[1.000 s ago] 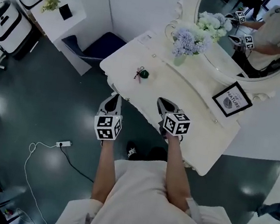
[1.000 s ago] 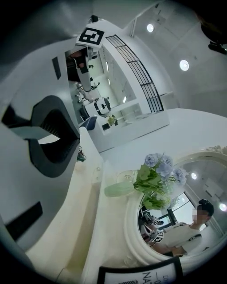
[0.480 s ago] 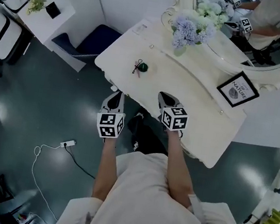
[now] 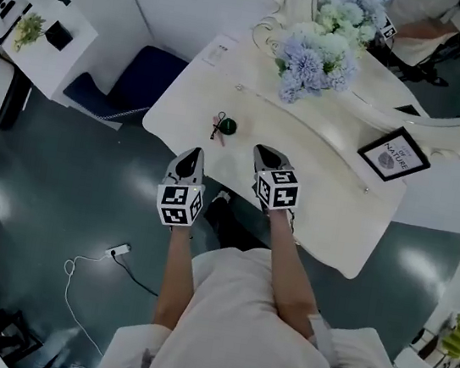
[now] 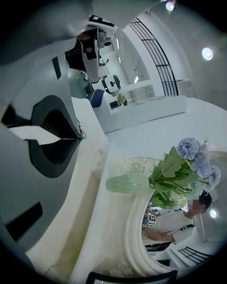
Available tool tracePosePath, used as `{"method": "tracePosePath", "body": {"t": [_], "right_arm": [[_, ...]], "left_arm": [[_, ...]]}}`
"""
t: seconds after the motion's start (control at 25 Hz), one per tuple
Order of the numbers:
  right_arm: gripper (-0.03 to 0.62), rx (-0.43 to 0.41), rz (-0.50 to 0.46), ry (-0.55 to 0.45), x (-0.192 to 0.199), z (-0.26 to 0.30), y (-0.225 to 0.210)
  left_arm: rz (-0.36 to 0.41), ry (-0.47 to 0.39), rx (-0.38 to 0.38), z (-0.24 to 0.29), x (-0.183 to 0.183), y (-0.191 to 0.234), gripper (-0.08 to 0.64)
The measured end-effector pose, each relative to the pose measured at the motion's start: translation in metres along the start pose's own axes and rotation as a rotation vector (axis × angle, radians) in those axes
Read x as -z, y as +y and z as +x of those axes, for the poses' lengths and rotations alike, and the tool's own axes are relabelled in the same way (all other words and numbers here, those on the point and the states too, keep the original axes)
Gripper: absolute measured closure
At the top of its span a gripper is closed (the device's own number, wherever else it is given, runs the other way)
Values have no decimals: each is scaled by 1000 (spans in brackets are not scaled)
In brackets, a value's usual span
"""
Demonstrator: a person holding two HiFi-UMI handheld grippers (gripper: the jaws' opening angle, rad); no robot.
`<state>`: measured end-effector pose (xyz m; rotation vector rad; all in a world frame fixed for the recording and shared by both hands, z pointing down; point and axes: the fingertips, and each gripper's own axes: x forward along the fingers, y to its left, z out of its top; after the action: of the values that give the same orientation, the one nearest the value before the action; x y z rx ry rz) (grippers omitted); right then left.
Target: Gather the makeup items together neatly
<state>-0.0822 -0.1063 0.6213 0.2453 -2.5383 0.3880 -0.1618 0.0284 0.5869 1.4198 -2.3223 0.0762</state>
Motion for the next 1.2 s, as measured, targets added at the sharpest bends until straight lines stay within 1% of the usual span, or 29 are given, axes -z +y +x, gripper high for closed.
{"method": "tracePosePath", "body": {"t": [0.16, 0.24, 0.52, 0.56, 0.68, 0.76, 0.96, 1.12, 1.16, 1.2], "right_arm": [[551, 40, 9, 11, -12, 24, -7], [551, 48, 8, 26, -16, 35, -9], [549, 87, 27, 63, -20, 67, -14], [542, 86, 29, 72, -18, 72, -12], [485, 85, 57, 101, -12, 85, -9], [455, 106, 68, 116, -10, 92, -13], [366, 157, 99, 165, 5, 108, -21], [360, 198, 95, 225, 21, 122, -27], [367, 205, 97, 231, 23, 125, -29], [393, 211, 99, 231, 24, 128, -31]], "left_arm": [[1, 19, 37, 31, -7, 10, 546], [-5, 26, 38, 42, -13, 16, 546], [15, 58, 51, 68, -23, 40, 546], [14, 66, 54, 69, -23, 44, 546], [14, 89, 73, 75, -23, 53, 546], [19, 95, 88, 80, -27, 56, 546], [70, 115, 108, 91, -30, 64, 546], [97, 125, 113, 102, -31, 74, 546], [102, 123, 116, 105, -33, 75, 546], [108, 122, 121, 108, -34, 76, 546]]}}
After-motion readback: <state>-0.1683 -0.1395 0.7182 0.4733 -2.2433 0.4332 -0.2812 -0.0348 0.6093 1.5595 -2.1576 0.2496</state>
